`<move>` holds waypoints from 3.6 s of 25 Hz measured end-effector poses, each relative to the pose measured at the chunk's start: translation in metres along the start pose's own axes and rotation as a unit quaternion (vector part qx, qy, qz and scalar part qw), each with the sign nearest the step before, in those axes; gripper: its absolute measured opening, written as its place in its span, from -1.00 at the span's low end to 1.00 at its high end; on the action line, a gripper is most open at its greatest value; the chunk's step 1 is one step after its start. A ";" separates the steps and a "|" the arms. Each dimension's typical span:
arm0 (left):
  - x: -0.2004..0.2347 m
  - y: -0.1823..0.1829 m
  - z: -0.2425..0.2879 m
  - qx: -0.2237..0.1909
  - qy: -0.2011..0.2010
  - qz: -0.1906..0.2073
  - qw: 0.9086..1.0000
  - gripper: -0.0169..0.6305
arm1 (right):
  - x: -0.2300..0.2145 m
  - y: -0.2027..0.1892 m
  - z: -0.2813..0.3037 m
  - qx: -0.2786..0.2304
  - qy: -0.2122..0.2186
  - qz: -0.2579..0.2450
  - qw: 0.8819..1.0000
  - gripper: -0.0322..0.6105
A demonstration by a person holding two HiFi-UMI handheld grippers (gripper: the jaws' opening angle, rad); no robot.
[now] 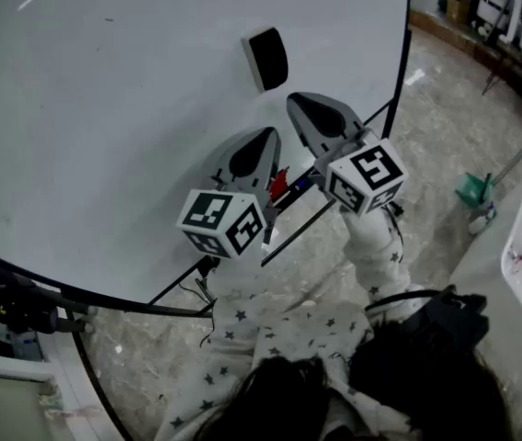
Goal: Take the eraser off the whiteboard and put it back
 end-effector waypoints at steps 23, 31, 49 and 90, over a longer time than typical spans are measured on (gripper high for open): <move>0.037 -0.001 0.012 0.004 0.063 0.011 0.998 -0.94 | -0.033 -0.011 0.088 -0.055 -0.010 -0.036 0.998 -0.04; 0.034 0.003 0.007 0.000 0.070 0.021 0.997 -0.94 | -0.030 -0.010 0.089 -0.044 -0.029 -0.057 0.997 -0.04; 0.029 0.005 -0.001 -0.001 0.085 0.031 0.996 -0.94 | -0.032 -0.017 0.083 -0.040 -0.044 -0.026 0.998 -0.10; 0.001 -0.001 0.055 0.027 0.027 0.004 0.999 -0.94 | -0.053 0.023 0.000 -0.025 -0.056 0.017 0.998 -0.10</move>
Point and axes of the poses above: the fingertips, and each gripper's own axes: z forward along the fingers, x to its left, y out of its top, the point moved 10 cm from there along -z, backward along the fingers, and after that the axes turned 12 degrees about -x, right-handed, at the moved point
